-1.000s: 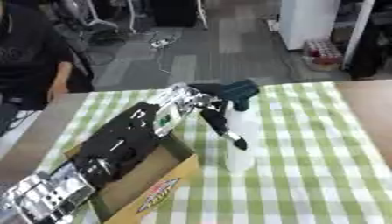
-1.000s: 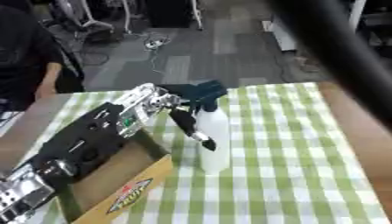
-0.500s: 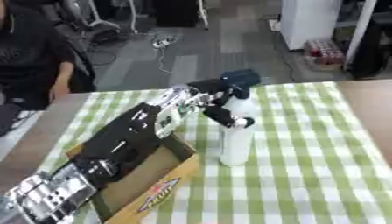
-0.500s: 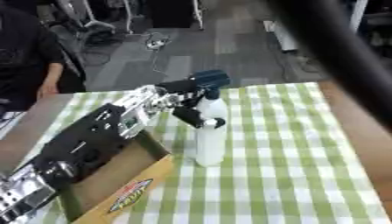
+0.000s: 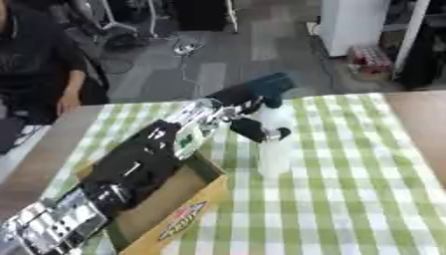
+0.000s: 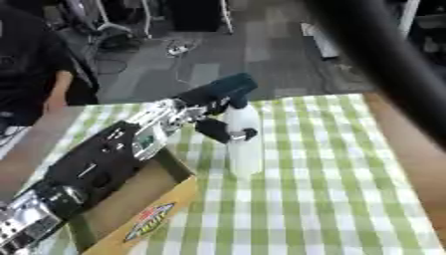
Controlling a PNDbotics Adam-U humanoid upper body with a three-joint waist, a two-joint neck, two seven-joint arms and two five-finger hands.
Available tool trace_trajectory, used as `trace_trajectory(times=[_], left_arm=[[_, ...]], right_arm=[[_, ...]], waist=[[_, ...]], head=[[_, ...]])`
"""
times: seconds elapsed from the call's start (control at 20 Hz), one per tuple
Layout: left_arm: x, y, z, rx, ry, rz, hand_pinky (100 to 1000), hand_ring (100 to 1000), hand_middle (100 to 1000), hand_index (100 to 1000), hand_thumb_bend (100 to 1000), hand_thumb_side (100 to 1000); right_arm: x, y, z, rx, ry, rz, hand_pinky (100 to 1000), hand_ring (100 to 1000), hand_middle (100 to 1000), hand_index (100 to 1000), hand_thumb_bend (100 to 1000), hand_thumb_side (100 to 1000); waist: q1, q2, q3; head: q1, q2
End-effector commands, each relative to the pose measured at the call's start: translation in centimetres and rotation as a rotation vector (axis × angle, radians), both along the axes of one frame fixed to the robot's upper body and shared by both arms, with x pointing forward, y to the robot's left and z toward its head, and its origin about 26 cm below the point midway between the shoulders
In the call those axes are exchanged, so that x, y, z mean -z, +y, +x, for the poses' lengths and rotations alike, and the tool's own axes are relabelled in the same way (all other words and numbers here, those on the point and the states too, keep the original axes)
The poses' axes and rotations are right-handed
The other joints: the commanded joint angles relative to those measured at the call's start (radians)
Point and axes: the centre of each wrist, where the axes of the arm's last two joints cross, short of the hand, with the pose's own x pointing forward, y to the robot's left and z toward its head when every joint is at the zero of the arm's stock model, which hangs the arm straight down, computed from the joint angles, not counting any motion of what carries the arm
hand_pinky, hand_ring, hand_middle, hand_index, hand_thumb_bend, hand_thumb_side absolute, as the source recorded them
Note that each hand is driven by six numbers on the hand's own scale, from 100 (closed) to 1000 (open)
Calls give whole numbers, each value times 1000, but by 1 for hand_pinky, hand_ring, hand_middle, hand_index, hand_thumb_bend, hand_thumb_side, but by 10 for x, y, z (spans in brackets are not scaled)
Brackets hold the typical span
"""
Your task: Pick up objects on the table and place them in the box.
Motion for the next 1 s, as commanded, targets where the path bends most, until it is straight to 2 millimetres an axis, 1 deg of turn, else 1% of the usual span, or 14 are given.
trace_trajectory(times=[0.05,0.35,0.55,0.75,1.0], left_arm=[[-33,22,-5,-37,-80,-33,100,100,100,228,100,721],[-74,44,-25,-74,-144,-88,100,100,100,225,100,717],[-95,49,-40,-58,-167,-105,100,100,100,223,100,716],[-111,49,-57,-27,-178,-101,100,100,100,224,100,717],[-123,52,-75,-22,-182,-82,100,100,100,223,100,718]], right_arm=[[-7,-3,-2,12,-25,-20,625,731,754,845,370,1000],[-3,-6,-4,32,-16,-33,622,730,754,846,365,1000],[0,-8,-5,43,-12,-41,620,730,753,847,365,1000],[1,-8,-6,50,-9,-46,620,730,753,847,365,1000],[1,-9,-6,56,-9,-48,620,730,753,847,365,1000]], waist=[[-8,-14,6],[-8,-17,24],[-9,-17,33],[-8,-18,39],[-6,-18,42]], head=[[4,4],[-3,16],[-8,16],[-8,16],[-8,14]])
